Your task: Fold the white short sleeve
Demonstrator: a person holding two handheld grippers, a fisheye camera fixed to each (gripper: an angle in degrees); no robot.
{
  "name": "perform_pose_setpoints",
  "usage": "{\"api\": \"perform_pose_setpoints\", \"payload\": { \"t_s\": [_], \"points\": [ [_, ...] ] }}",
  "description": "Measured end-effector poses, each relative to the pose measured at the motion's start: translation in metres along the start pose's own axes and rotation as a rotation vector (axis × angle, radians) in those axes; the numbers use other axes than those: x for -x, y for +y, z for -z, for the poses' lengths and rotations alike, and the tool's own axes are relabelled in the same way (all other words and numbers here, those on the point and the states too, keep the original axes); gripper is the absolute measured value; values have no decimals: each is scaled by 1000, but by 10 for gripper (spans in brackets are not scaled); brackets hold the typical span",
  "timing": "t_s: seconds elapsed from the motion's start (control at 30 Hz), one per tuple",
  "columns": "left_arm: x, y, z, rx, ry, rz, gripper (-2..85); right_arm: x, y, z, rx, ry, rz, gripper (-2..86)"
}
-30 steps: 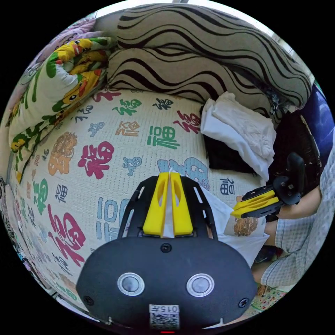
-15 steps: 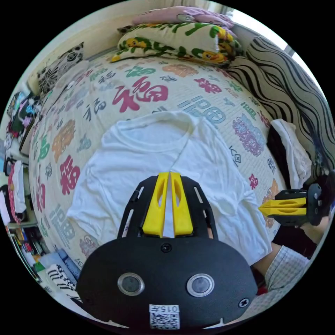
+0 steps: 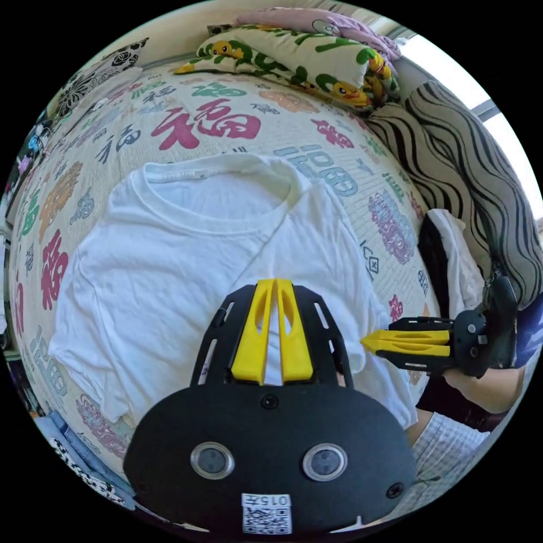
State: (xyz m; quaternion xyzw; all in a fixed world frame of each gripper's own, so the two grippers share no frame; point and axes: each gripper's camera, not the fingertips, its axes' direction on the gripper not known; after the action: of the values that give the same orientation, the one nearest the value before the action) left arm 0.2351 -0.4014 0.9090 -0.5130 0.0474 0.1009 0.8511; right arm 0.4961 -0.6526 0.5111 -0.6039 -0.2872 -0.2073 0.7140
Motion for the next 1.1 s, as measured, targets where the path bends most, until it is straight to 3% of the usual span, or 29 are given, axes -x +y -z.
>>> {"api": "perform_pose_setpoints", "payload": {
  "t_s": [0.3, 0.4, 0.5, 0.67, 0.77, 0.87, 0.93, 1.1],
  "points": [
    [40, 37, -1, -75, 118, -41, -8, 44, -47, 26, -138, -1, 30, -10],
    [60, 57, -20, -53, 34, 5, -8, 65, -77, 8, -51, -6, 56, -10],
    [90, 71, -40, -43, 68, 81, -8, 87, -90, -14, 48, 23, 79, -10],
    [116, 95, -57, -79, 108, 106, -8, 112, -110, -11, 69, 60, 83, -10],
    [131, 127, -43, -195, 144, 143, -6, 125, -134, 14, 22, 47, 37, -10],
    [166, 180, -19, -339, 131, 302, 5, 152, -171, 35, -43, 52, 53, -8],
    [202, 230, -4, -386, 17, 500, 22, 174, -204, 39, -51, 27, 73, -4],
    [266, 292, -16, -371, 62, 694, 69, 254, -304, 23, -19, 59, 214, 36]
  ]
}}
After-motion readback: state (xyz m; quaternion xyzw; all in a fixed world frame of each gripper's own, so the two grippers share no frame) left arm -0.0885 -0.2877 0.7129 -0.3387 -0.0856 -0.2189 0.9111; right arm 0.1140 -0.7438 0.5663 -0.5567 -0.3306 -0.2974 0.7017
